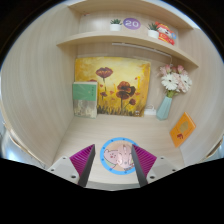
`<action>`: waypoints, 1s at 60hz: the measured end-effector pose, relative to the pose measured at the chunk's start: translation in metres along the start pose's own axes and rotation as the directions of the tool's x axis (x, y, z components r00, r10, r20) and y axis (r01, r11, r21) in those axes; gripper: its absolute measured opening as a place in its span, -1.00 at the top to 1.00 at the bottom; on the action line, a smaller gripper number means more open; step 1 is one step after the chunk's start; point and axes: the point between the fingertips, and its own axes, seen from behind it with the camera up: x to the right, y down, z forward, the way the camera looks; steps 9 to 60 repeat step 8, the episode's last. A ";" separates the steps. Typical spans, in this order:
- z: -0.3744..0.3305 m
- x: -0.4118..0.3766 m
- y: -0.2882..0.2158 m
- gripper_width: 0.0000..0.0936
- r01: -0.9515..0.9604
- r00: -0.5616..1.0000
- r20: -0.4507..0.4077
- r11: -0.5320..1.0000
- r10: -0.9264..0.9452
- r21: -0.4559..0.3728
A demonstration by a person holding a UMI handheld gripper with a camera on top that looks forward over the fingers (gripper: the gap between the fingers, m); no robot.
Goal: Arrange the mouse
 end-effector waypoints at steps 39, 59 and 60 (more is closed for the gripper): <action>0.000 -0.002 0.009 -0.53 0.008 1.000 0.002 1.000 -0.008 -0.017; 0.000 -0.002 0.009 -0.53 0.008 1.000 0.002 1.000 -0.008 -0.017; 0.000 -0.002 0.009 -0.53 0.008 1.000 0.002 1.000 -0.008 -0.017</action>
